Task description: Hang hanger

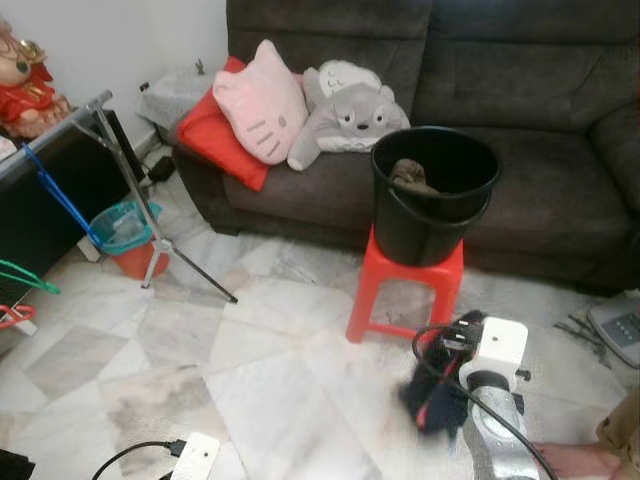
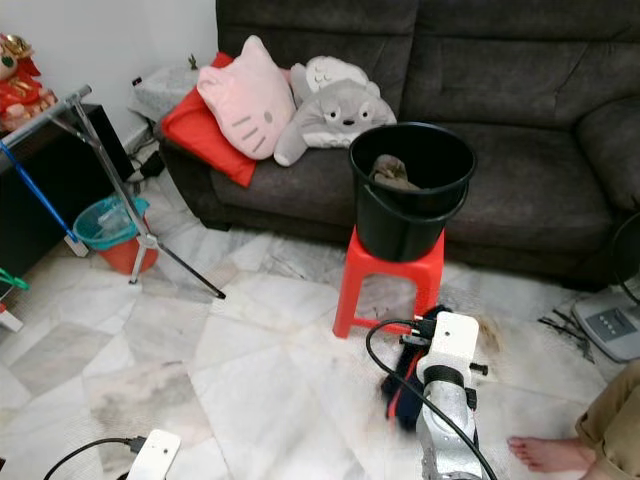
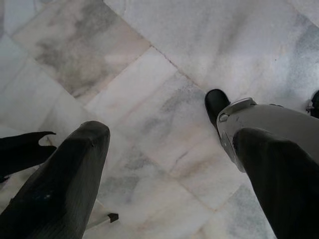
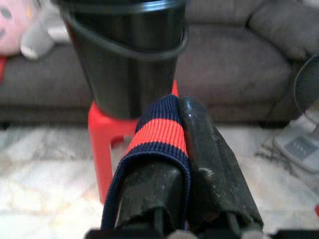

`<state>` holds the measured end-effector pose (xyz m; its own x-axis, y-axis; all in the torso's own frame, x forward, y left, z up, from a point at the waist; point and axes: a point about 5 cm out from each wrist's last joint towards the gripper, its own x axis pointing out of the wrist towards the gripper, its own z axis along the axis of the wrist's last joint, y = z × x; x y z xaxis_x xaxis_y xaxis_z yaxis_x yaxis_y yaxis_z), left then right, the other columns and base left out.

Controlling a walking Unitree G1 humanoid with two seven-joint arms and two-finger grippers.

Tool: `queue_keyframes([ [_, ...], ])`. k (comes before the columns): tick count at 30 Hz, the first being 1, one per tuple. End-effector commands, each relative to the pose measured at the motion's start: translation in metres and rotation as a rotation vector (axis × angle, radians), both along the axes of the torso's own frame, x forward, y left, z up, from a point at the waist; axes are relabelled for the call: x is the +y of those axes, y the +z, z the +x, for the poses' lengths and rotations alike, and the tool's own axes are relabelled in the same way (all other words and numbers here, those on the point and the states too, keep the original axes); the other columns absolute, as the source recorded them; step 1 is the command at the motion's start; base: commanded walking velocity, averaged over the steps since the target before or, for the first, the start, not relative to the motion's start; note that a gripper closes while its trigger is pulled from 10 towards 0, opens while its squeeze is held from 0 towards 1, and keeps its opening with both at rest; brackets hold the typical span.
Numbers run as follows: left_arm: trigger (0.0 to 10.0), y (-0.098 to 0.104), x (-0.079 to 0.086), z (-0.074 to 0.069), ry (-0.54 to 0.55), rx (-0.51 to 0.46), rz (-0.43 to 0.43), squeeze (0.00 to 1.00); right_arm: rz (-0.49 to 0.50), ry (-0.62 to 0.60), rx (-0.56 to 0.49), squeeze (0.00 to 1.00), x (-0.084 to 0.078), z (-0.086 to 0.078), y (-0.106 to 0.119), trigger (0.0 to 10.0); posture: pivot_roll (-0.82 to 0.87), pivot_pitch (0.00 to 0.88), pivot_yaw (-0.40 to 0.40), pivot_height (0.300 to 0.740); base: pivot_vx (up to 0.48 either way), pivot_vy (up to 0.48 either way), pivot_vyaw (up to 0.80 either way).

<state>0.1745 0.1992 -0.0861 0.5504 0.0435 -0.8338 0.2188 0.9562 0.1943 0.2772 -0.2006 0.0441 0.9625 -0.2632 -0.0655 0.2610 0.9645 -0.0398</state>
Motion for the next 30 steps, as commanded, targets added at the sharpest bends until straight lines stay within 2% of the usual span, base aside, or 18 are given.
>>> queue_keyframes([
  [1, 10.0, -0.001, 0.005, -0.004, 0.014, 0.005, 0.011, 0.0, -0.001, 0.016, -0.058, 0.0, 0.005, 0.005, 0.015, 10.0, 0.0, 0.0, 0.04, 0.74, 0.0, 0.0, 0.0],
  [6, 10.0, -0.001, 0.004, -0.004, 0.02, 0.0, -0.001, 0.0, -0.027, 0.021, -0.081, 0.0, 0.006, 0.003, 0.022, 10.0, 0.0, 0.0, 0.037, 0.74, 0.0, 0.0, 0.11],
  [13, 10.0, -0.001, 0.004, -0.005, 0.058, -0.009, -0.024, 0.0, -0.028, 0.051, -0.111, 0.0, 0.009, 0.0, 0.034, 10.0, -0.01, 0.0, 0.044, 0.74, 0.0, 0.0, 0.8],
  [16, 10.0, -0.001, 0.004, -0.006, 0.054, -0.008, -0.042, 0.0, -0.038, 0.098, -0.103, 0.0, 0.016, 0.001, 0.036, 10.0, -0.01, 0.0, 0.046, 0.74, 0.0, 0.0, 0.8],
  [20, 10.0, -0.002, 0.004, -0.006, 0.048, -0.006, -0.038, 0.0, -0.017, 0.049, -0.105, 0.0, 0.013, 0.0, 0.039, 10.0, -0.01, 0.0, 0.049, 0.74, 0.0, 0.0, 0.8],
  [30, 10.0, -0.002, 0.003, -0.006, 0.041, -0.003, -0.038, 0.0, 0.0, 0.036, -0.072, 0.0, 0.015, 0.002, 0.038, 10.0, 0.0, 0.0, 0.039, 0.74, 0.0, 0.0, 0.8],
])
